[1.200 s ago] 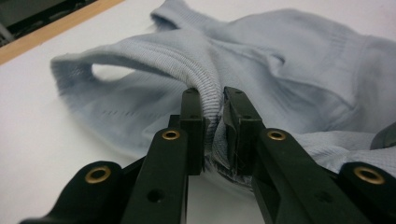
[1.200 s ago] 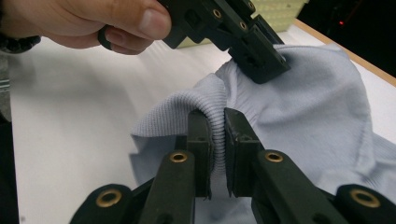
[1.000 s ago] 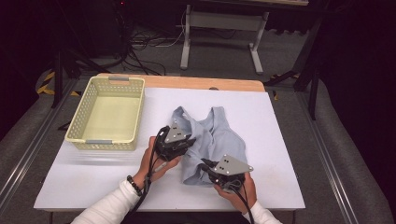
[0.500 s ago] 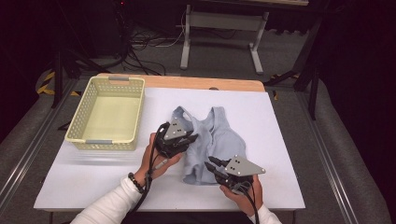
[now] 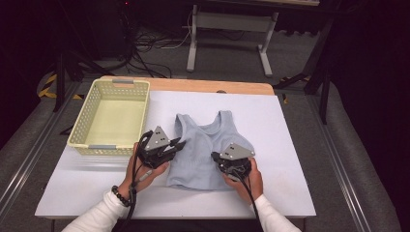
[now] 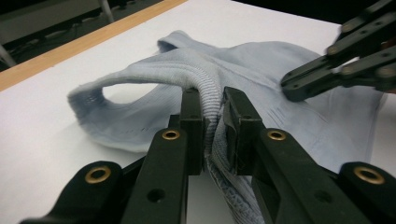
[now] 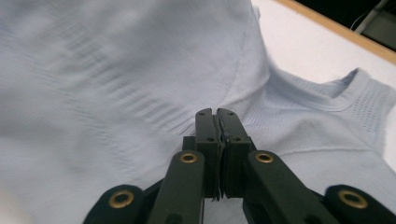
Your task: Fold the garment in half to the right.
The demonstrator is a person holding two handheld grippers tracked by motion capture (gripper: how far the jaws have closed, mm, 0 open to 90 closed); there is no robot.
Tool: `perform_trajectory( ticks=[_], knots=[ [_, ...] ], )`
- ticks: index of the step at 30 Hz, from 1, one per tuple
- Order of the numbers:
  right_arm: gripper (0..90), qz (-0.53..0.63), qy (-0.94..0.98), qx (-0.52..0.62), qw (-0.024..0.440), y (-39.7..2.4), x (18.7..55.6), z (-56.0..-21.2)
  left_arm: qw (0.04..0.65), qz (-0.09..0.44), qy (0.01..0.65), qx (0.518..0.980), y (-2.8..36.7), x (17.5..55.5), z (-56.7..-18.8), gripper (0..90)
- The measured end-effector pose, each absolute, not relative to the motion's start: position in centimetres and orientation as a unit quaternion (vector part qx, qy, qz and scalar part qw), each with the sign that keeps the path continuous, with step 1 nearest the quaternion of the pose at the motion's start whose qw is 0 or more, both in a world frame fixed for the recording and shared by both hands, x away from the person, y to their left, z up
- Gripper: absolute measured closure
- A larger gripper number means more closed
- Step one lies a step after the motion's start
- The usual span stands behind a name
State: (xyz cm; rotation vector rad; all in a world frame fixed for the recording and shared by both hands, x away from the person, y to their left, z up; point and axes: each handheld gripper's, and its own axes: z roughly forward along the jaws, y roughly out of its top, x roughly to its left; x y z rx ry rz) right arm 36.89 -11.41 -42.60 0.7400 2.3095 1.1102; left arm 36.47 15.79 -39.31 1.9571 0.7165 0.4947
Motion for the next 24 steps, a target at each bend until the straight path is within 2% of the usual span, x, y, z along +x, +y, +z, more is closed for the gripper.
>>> perform_trajectory(
  ticks=[12, 14, 17, 20, 22, 24],
  knots=[
    [90.0, 0.376, 0.856, 0.275, 0.225, -8.1, 40.1, -43.9, 0.475, 0.217, 0.304, 0.796, 17.6, 36.3, -39.3, 79.5],
    [87.2, 0.372, 0.857, 0.270, 0.232, -7.7, 40.0, -43.7, 0.474, 0.218, 0.309, 0.795, 17.8, 36.4, -39.4, 79.4],
    [82.1, 0.388, 0.849, 0.263, 0.243, -7.5, 39.2, -43.1, 0.471, 0.219, 0.313, 0.795, 18.0, 36.4, -39.7, 79.4],
    [83.7, 0.438, 0.833, 0.239, 0.239, -7.6, 37.1, -41.7, 0.460, 0.225, 0.310, 0.801, 18.1, 36.4, -40.1, 79.3],
    [82.7, 0.471, 0.827, 0.213, 0.222, -7.2, 35.3, -41.0, 0.452, 0.230, 0.304, 0.806, 18.1, 36.3, -40.2, 79.3],
    [77.5, 0.486, 0.829, 0.190, 0.200, -6.2, 33.8, -40.9, 0.450, 0.225, 0.303, 0.810, 18.1, 36.5, -40.2, 79.3]
  ],
)
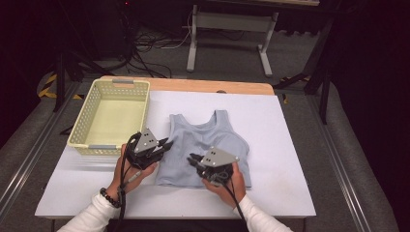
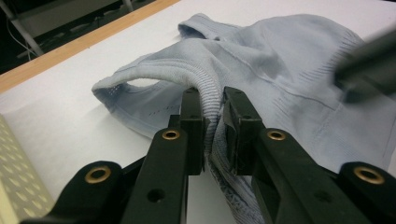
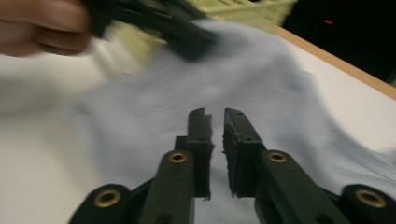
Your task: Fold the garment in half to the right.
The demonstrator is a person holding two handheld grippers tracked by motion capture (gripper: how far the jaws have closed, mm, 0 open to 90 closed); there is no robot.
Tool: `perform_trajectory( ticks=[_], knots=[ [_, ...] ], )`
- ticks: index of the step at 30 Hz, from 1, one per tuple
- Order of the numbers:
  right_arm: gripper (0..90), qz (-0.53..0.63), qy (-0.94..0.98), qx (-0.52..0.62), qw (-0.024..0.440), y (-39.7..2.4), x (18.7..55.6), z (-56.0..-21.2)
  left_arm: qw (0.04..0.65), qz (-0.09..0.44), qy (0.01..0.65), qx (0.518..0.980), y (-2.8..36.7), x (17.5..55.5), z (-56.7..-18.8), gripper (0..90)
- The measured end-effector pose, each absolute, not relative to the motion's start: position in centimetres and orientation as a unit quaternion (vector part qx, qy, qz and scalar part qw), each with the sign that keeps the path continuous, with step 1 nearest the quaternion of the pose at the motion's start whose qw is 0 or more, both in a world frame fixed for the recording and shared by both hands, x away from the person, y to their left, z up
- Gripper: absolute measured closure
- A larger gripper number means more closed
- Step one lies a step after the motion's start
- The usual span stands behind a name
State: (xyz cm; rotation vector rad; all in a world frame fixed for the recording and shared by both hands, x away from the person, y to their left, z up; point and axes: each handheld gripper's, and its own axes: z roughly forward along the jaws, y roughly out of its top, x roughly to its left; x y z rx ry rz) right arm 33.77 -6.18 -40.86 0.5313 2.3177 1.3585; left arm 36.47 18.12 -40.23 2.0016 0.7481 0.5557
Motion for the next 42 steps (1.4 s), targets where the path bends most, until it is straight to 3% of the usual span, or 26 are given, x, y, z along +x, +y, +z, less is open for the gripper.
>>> perform_trajectory(
  ticks=[6, 9, 11, 19, 21, 28, 34, 42],
  knots=[
    [48.5, 0.488, 0.844, 0.142, 0.172, -2.6, 31.4, -42.2, 0.443, 0.213, 0.304, 0.816, 18.3, 37.0, -40.7, 79.3],
    [38.0, 0.458, 0.863, 0.132, 0.165, -0.8, 31.3, -43.5, 0.440, 0.211, 0.310, 0.816, 18.4, 37.2, -41.1, 79.3],
    [37.6, 0.435, 0.877, 0.131, 0.155, 0.3, 31.5, -44.5, 0.437, 0.211, 0.311, 0.818, 18.5, 37.3, -41.2, 79.3],
    [53.4, 0.380, 0.904, 0.140, 0.139, 1.8, 33.1, -46.1, 0.433, 0.206, 0.309, 0.821, 18.4, 37.5, -41.4, 79.3],
    [60.3, 0.380, 0.905, 0.147, 0.122, 1.8, 33.6, -46.0, 0.432, 0.206, 0.309, 0.822, 18.3, 37.5, -41.4, 79.3],
    [84.3, 0.377, 0.903, 0.152, 0.138, 1.2, 34.1, -45.9, 0.433, 0.202, 0.313, 0.821, 18.3, 37.8, -41.5, 79.2],
    [86.0, 0.401, 0.895, 0.136, 0.142, -0.1, 33.2, -45.1, 0.446, 0.190, 0.327, 0.811, 17.6, 38.6, -41.3, 78.5],
    [86.3, 0.449, 0.863, 0.151, 0.177, -5.0, 31.9, -41.7, 0.469, 0.182, 0.313, 0.805, 14.7, 39.8, -40.0, 77.5]
  ],
)
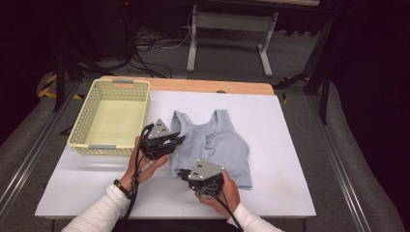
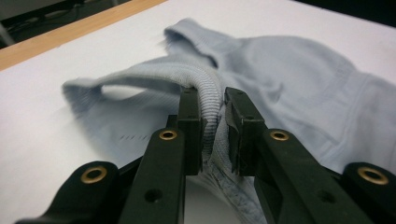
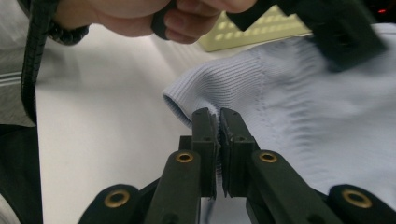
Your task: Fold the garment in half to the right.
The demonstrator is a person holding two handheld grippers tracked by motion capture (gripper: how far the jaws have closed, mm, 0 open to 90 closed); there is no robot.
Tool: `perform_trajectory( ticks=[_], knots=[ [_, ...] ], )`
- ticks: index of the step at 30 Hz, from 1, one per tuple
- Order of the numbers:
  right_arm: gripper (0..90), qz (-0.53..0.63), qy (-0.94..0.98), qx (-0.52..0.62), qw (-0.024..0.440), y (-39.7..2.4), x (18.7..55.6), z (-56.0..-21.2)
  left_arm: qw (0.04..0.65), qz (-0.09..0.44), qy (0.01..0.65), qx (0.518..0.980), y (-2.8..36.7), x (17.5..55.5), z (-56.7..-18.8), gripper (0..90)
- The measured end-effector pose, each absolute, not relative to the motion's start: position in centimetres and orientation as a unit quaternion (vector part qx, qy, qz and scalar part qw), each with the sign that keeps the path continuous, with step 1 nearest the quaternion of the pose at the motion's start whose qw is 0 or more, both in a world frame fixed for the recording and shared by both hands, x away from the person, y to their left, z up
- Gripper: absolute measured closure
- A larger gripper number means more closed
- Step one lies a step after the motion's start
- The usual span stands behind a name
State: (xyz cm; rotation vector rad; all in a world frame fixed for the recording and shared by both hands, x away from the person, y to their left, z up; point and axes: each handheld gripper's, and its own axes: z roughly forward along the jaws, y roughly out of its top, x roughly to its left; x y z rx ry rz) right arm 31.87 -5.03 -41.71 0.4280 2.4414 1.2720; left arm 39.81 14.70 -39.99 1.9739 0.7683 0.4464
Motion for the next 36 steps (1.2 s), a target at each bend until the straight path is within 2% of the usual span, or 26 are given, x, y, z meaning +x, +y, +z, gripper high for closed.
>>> perform_trajectory(
  ticks=[14, 23, 27, 36],
  knots=[
    [88.7, 0.475, 0.816, 0.228, 0.237, -13.7, 30.8, -40.4, 0.483, 0.176, 0.261, 0.817, 7.4, 41.4, -37.9, 76.7],
    [88.8, 0.476, 0.808, 0.259, 0.232, -16.0, 31.1, -40.9, 0.480, 0.172, 0.249, 0.824, 3.9, 42.5, -38.2, 77.7],
    [89.0, 0.479, 0.800, 0.276, 0.232, -16.9, 31.3, -41.0, 0.487, 0.164, 0.249, 0.821, 3.1, 43.2, -38.1, 70.3],
    [89.2, 0.474, 0.782, 0.321, 0.249, -19.9, 31.6, -41.8, 0.512, 0.169, 0.248, 0.805, 3.6, 43.2, -35.7, 25.5]
  ],
)
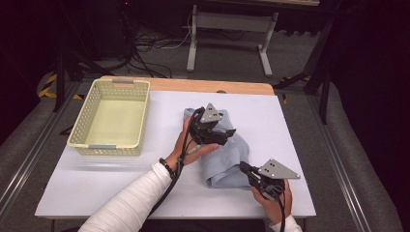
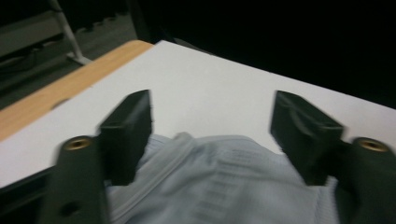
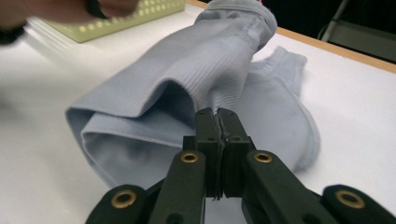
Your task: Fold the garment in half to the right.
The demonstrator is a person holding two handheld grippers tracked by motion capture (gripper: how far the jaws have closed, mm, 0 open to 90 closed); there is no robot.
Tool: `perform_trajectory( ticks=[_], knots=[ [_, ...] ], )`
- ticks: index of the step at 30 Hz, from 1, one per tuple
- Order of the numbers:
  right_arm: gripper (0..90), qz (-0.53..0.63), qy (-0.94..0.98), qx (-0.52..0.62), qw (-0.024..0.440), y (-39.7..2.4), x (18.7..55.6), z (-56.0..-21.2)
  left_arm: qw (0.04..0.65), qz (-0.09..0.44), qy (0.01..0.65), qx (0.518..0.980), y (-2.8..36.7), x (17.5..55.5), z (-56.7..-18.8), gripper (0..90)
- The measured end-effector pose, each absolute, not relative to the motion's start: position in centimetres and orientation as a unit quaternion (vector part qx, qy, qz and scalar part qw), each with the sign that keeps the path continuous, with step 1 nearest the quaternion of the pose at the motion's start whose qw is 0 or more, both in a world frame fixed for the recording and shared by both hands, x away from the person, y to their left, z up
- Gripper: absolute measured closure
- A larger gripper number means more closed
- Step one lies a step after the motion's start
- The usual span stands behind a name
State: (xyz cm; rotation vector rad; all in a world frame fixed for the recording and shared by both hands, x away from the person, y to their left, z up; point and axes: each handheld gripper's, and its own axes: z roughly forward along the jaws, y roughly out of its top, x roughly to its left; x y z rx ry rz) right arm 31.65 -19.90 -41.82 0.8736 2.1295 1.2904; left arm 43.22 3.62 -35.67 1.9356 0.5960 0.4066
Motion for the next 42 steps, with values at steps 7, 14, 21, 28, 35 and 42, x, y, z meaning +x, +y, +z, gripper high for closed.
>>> perform_trajectory(
  ticks=[7, 14, 21, 28, 35, 42],
  knots=[
    [89.2, 0.461, 0.779, 0.337, 0.260, -21.5, 31.3, -42.3, 0.505, 0.157, 0.223, 0.819, 5.8, 39.2, -36.5, 14.4],
    [87.9, 0.444, 0.793, 0.337, 0.247, -22.1, 31.0, -42.9, 0.456, 0.133, 0.190, 0.859, 5.2, 33.9, -41.5, 12.9],
    [58.6, 0.460, 0.758, 0.330, 0.324, -22.2, 30.3, -40.1, 0.410, 0.168, 0.168, 0.881, 4.3, 33.2, -44.2, 18.0],
    [47.9, 0.442, 0.775, 0.341, 0.295, -21.4, 35.7, -39.8, 0.393, 0.150, 0.171, 0.891, 4.9, 33.9, -45.4, 34.7],
    [41.6, 0.402, 0.801, 0.367, 0.249, -20.2, 43.2, -42.4, 0.388, 0.111, 0.162, 0.901, 6.0, 34.6, -45.9, 77.4],
    [41.7, 0.396, 0.821, 0.351, 0.214, -18.5, 45.7, -43.1, 0.374, 0.119, 0.160, 0.905, 7.6, 35.0, -45.3, 83.8]
  ],
)
